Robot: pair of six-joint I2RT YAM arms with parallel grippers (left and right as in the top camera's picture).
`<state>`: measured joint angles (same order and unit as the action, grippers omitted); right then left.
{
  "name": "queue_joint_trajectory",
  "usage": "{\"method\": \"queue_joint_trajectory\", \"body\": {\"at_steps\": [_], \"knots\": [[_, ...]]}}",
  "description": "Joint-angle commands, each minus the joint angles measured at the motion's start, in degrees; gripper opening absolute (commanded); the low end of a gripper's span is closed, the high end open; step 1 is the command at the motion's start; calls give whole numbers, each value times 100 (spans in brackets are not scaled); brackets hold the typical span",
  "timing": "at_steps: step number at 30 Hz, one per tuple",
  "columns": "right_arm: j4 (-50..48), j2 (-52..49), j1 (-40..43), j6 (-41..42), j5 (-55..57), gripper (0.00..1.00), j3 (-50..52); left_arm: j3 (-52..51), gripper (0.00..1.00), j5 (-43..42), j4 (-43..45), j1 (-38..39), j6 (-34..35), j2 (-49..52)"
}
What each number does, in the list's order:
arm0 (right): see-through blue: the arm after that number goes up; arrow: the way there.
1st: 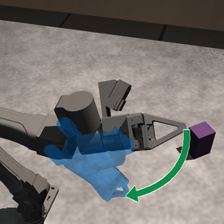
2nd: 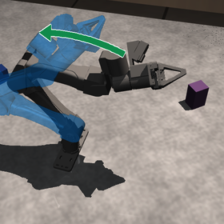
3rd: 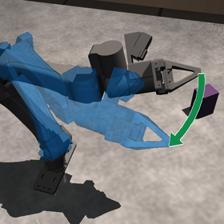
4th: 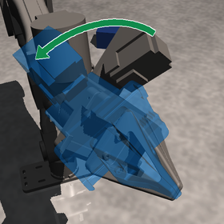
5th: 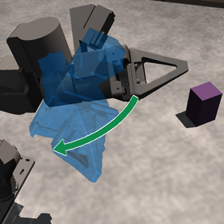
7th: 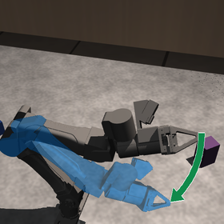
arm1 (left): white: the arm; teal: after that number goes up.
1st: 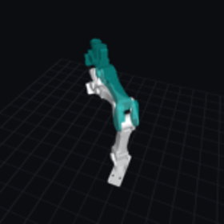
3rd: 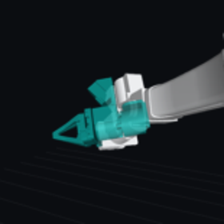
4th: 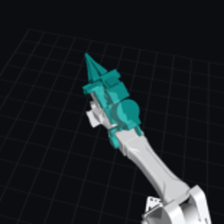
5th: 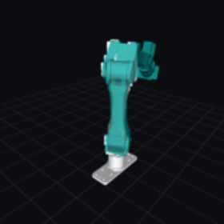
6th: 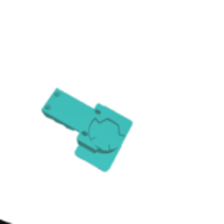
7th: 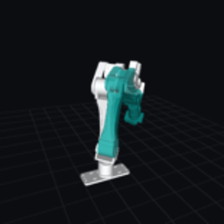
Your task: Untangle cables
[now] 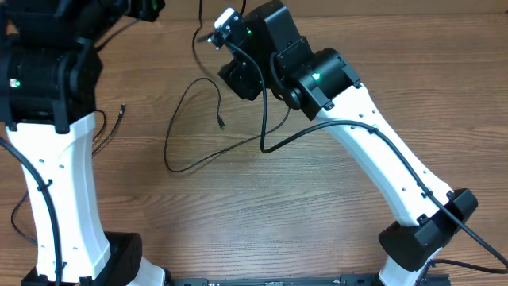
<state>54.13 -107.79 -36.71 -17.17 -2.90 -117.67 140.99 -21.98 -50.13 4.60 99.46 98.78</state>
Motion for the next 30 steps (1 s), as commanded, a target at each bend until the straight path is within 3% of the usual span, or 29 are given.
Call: {"method": "queue_joint_trajectory", "body": {"at_steps": [1, 7, 11, 13, 16, 18, 20, 22, 25, 27, 28, 30], "knots": [[105, 35, 144, -22, 55, 61, 24, 61, 4, -935, 146, -424, 494, -94], [87, 494, 503, 280, 352, 59, 17, 59, 5, 240, -1904, -726, -168, -63], [-129, 1158, 739, 636, 343, 64, 17, 55, 4, 94, -1930, -708, -173, -42], [-155, 1521, 807, 710, 304, 66, 17, 57, 4, -695, -1204, -719, 157, -42], [-63, 1823, 828, 658, 306, 68, 17, 55, 4, -2284, 1727, -743, 1235, -26], [48, 1917, 831, 623, 354, 68, 20, 57, 4, -2310, 3073, -743, 1880, -33], [166, 1934, 831, 623, 463, 68, 17, 57, 4, -2288, 3493, -774, 1993, -63], [282, 1934, 831, 623, 623, 68, 20, 57, 4, -2444, 3003, -820, 1609, -103], [358, 1947, 828, 627, 870, 68, 17, 57, 5, -2247, 955, -782, 610, -120], [365, 1991, 828, 627, 887, 67, 17, 55, 4, -2070, -33, -767, 426, -59], [367, 2024, 828, 627, 887, 67, 17, 55, 5, -2236, 4, -767, 431, -13], [372, 2098, 831, 625, 890, 68, 20, 55, 4, -2938, 1244, -769, 732, 98]]}}
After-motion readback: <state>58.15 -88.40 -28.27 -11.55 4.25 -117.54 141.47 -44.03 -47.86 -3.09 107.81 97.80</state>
